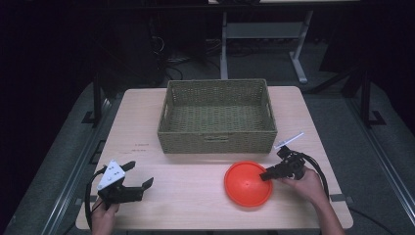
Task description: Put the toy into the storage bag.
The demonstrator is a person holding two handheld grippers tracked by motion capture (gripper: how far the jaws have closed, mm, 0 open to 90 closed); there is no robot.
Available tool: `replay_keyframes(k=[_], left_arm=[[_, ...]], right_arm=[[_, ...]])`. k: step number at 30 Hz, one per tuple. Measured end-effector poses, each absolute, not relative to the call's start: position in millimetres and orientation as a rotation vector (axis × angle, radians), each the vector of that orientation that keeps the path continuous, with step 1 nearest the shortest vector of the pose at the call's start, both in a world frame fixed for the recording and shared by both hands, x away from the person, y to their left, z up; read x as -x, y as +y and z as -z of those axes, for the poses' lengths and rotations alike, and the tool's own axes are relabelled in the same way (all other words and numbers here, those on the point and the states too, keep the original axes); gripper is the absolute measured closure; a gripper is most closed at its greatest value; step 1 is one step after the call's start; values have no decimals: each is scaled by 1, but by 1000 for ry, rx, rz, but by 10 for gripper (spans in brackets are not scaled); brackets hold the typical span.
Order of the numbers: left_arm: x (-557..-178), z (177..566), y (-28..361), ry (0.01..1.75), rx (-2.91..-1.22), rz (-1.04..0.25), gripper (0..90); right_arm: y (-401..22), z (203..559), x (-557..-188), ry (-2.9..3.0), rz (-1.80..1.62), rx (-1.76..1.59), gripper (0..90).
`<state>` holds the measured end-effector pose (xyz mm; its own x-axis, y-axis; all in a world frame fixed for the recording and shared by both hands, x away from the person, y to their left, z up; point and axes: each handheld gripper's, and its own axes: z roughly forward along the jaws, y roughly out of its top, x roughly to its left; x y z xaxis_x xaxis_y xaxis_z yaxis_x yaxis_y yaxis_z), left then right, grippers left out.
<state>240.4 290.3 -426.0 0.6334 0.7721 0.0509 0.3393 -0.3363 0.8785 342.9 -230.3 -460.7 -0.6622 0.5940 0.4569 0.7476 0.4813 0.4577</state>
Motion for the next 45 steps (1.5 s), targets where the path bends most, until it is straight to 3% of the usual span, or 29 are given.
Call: replay_keyframes(k=[11, 45], left_arm=[[-240, 424, 291, 876, -1921, -598, 129], [-240, 423, 288, 861, -1926, -628, 129]], right_arm=[[-230, 441, -339, -2428, 1057, 1186, 815], [-215, 334, -332, -2578, 1235, 1145, 821]])
